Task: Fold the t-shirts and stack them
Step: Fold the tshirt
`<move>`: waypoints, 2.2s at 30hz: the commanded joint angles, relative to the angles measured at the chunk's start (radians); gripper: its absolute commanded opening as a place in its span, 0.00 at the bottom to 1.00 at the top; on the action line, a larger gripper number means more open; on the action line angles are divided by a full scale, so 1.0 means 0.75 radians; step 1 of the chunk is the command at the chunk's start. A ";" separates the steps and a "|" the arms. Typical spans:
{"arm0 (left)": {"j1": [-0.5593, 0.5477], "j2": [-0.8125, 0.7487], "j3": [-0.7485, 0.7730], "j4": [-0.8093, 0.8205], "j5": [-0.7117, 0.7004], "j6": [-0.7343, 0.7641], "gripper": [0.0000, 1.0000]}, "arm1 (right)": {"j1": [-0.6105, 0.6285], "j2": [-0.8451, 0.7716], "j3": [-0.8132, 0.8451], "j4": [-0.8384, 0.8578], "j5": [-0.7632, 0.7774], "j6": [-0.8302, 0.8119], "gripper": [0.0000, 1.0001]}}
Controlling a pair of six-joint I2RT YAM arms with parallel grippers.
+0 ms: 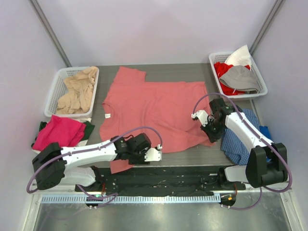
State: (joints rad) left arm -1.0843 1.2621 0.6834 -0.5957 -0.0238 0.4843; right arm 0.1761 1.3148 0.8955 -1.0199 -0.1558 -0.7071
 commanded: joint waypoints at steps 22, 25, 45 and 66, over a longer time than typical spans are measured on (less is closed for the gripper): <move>-0.078 -0.157 0.048 -0.245 0.159 -0.034 0.56 | 0.007 0.014 -0.010 0.028 0.022 -0.016 0.01; -0.125 -0.163 0.052 -0.237 0.154 -0.061 0.57 | 0.009 0.032 -0.008 0.036 0.016 -0.010 0.01; -0.127 -0.159 0.023 -0.138 0.122 -0.067 0.54 | 0.009 0.024 -0.012 0.041 0.024 -0.008 0.01; -0.125 0.125 -0.028 0.195 0.050 0.025 0.44 | 0.009 0.016 -0.022 0.059 0.003 -0.006 0.01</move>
State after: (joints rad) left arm -1.1763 1.3273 0.6647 -0.5434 0.0353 0.4831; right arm 0.1768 1.3468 0.8875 -0.9901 -0.1471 -0.7082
